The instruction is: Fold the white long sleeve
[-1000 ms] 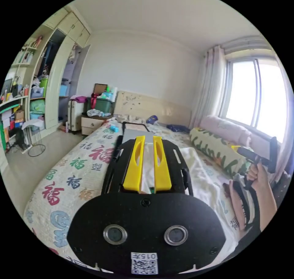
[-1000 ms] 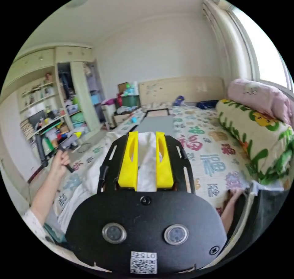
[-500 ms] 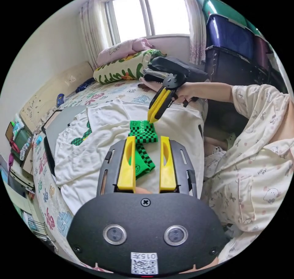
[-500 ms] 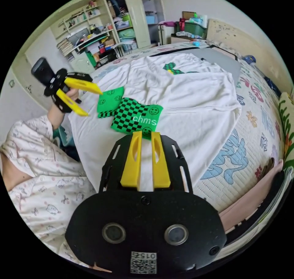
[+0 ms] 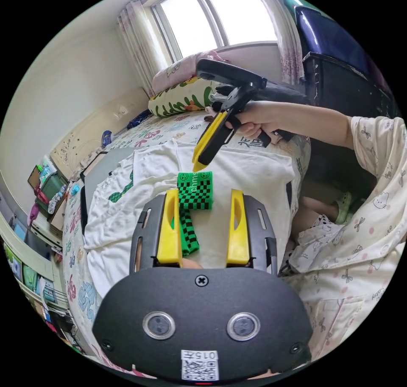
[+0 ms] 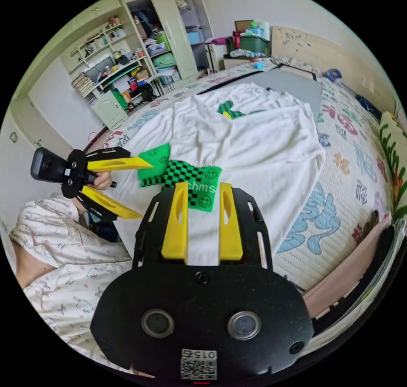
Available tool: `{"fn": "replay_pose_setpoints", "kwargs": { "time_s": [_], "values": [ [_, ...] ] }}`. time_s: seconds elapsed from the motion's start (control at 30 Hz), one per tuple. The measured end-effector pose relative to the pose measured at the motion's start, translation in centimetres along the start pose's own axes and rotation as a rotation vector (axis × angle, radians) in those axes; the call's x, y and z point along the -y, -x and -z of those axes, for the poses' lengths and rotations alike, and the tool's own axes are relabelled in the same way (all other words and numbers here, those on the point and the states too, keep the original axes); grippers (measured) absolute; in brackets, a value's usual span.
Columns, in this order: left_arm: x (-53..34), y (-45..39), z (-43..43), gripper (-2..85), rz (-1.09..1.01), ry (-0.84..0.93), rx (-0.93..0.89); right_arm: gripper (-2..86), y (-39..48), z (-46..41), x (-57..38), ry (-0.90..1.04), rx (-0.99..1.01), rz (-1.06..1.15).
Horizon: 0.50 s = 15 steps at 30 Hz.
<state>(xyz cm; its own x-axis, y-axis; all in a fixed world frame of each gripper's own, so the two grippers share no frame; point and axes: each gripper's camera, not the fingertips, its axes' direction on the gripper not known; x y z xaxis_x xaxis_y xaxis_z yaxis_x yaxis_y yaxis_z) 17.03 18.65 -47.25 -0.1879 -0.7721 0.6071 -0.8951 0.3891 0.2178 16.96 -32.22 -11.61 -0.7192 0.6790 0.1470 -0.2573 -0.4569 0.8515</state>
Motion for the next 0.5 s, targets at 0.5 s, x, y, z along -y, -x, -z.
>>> {"fn": "replay_pose_setpoints", "kwargs": {
  "time_s": [0.5],
  "values": [
    [-1.8, 2.1, 2.1, 18.1, 0.278, -0.099, 0.131, 1.0, 4.6, 3.6, 3.4, -0.185, 0.439, 0.056]
  ]
}}
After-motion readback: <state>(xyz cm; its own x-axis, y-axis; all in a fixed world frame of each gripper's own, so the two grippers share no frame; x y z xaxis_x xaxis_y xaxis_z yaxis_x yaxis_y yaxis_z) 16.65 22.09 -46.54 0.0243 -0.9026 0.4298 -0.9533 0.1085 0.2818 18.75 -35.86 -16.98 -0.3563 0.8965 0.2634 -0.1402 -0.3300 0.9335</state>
